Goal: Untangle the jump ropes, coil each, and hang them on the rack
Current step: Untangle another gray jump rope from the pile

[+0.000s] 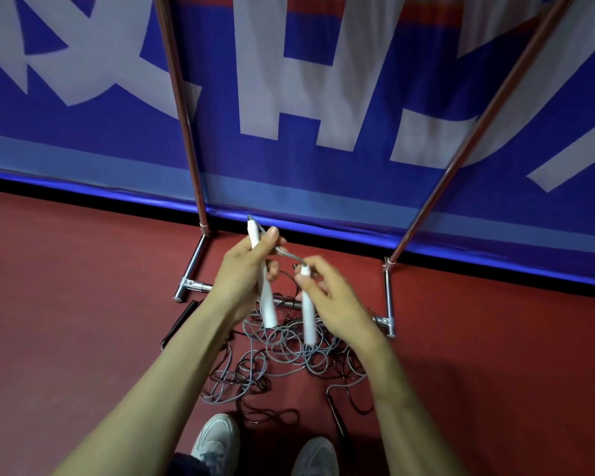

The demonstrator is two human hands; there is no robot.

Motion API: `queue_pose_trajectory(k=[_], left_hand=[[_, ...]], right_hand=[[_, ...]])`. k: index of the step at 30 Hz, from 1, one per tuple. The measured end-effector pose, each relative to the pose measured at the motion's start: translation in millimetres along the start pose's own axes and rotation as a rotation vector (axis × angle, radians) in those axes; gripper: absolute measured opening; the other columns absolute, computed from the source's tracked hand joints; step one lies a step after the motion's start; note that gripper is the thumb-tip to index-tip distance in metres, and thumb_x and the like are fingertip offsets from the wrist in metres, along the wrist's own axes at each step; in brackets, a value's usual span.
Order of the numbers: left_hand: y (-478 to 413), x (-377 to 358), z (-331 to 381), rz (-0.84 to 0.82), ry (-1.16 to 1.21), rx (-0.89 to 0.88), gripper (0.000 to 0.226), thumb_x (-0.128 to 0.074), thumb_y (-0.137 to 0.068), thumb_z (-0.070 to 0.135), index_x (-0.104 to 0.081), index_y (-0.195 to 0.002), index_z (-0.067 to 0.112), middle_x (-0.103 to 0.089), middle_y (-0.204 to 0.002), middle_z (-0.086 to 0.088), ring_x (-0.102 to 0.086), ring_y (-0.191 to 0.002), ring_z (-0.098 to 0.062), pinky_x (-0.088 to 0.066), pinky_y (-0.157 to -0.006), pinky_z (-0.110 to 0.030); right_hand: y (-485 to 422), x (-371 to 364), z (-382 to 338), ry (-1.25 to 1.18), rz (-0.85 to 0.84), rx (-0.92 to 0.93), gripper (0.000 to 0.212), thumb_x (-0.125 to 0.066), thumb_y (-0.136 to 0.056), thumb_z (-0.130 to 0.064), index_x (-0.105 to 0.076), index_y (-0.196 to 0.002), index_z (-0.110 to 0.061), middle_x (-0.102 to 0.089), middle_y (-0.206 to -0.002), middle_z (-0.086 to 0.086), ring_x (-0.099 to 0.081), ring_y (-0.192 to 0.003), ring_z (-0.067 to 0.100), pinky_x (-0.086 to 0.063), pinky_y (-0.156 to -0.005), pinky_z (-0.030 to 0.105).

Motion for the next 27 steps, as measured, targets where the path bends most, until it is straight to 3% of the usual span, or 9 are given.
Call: queue_pose_trajectory(k=[3,5,7,9,11,13,17,23,27], left_hand=[[10.0,-0.2,-3.0,0.032,-0.171,0.019,0.025,-0.053,-0.098,0.032,-0.065,-0.097,0.01,-0.056,-0.071,0.0,-0.035,-0.043,-0.006,-0.03,-0.044,-0.016],[22.8,-6.5,-4.4,0.034,-0.197,0.091,0.032,-0.045,-0.1,0.039,-0.061,-0.101,0.011,-0.054,-0.068,0.001,-0.036,-0.044,-0.008,-0.031,-0.045,-0.018],[38.1,-17.0,-0.3,0.01,-0.076,0.156,0.026,-0.036,-0.104,0.032,-0.049,-0.102,0.01,-0.057,-0.066,-0.002,-0.037,-0.044,-0.011,-0.033,-0.046,-0.021],[55.5,-29.5,13.7,-0.011,0.003,0.124,0.014,-0.032,-0.103,0.016,-0.043,-0.102,0.008,-0.058,-0.067,-0.005,-0.039,-0.046,-0.012,-0.034,-0.045,-0.022],[74.4,-44.9,34.6,-0.042,-0.002,0.07,0.016,-0.034,-0.104,0.011,-0.048,-0.096,0.008,-0.059,-0.073,-0.005,-0.046,-0.052,-0.013,-0.04,-0.047,-0.022],[96.7,-62.0,59.1,-0.088,0.027,0.043,0.017,-0.04,-0.102,0.009,-0.053,-0.091,0.007,-0.059,-0.079,-0.006,-0.056,-0.064,-0.013,-0.051,-0.057,-0.022],[143.2,-101.0,128.0,-0.204,-0.044,-0.074,0.012,-0.052,-0.097,0.01,-0.064,-0.097,0.005,-0.064,-0.081,-0.002,-0.062,-0.076,-0.012,-0.055,-0.074,-0.025],[215.1,-155.2,255.2,-0.253,-0.228,-0.359,0.014,-0.057,-0.096,0.018,-0.07,-0.098,0.02,-0.066,-0.086,0.007,-0.057,-0.085,-0.008,-0.041,-0.074,-0.022],[259.5,-187.7,323.1,-0.334,-0.291,-0.517,0.017,-0.061,-0.094,0.026,-0.073,-0.101,0.018,-0.064,-0.086,0.002,-0.052,-0.085,-0.015,-0.041,-0.076,-0.029]], right_hand=[[3.9,8.5,-5.4,-0.106,0.225,0.011,0.021,-0.043,-0.102,-0.036,-0.053,-0.119,-0.042,-0.054,-0.085,-0.018,-0.051,-0.061,-0.002,-0.046,-0.064,0.023],[10.9,13.1,-7.9,-0.134,0.31,-0.043,0.023,-0.045,-0.102,-0.03,-0.049,-0.123,-0.035,-0.052,-0.079,-0.019,-0.046,-0.058,-0.004,-0.041,-0.061,0.017],[21.8,12.7,-16.5,-0.2,0.33,-0.116,0.016,-0.048,-0.098,-0.014,-0.048,-0.111,-0.023,-0.053,-0.075,-0.006,-0.046,-0.056,0.006,-0.041,-0.058,0.027],[38.1,13.5,-34.5,-0.341,0.308,-0.094,0.021,-0.046,-0.097,-0.007,-0.05,-0.104,-0.026,-0.055,-0.073,-0.002,-0.048,-0.051,0.012,-0.043,-0.056,0.031],[54.7,22.9,-63.7,-0.422,0.273,-0.043,0.02,-0.044,-0.102,-0.015,-0.051,-0.109,-0.032,-0.055,-0.072,-0.001,-0.046,-0.042,0.011,-0.042,-0.044,0.025],[71.6,41.0,-98.3,-0.402,0.282,-0.031,0.015,-0.044,-0.103,-0.022,-0.052,-0.114,-0.028,-0.048,-0.065,0.004,-0.034,-0.034,0.008,-0.029,-0.036,0.018],[97.6,84.4,-180.6,-0.346,0.326,0.072,0.007,-0.049,-0.096,-0.007,-0.048,-0.101,-0.011,-0.055,-0.068,0.004,-0.043,-0.044,0.01,-0.039,-0.046,0.026],[160.4,138.1,-310.1,-0.285,0.365,0.304,0.007,-0.047,-0.101,-0.018,-0.05,-0.096,-0.021,-0.058,-0.085,0.003,-0.062,-0.08,0.014,-0.058,-0.074,0.03],[205.9,149.9,-376.8,-0.411,0.19,0.339,0.019,-0.043,-0.103,-0.026,-0.048,-0.115,-0.013,-0.068,-0.096,0.007,-0.07,-0.072,0.023,-0.059,-0.064,0.036]])
Point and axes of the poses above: each hand's wrist, its own y-axis away from the middle knuckle, its own x-axis out of the back of the hand, z = x × y, the point moved 4 cm from there along -y, towards the middle knuckle
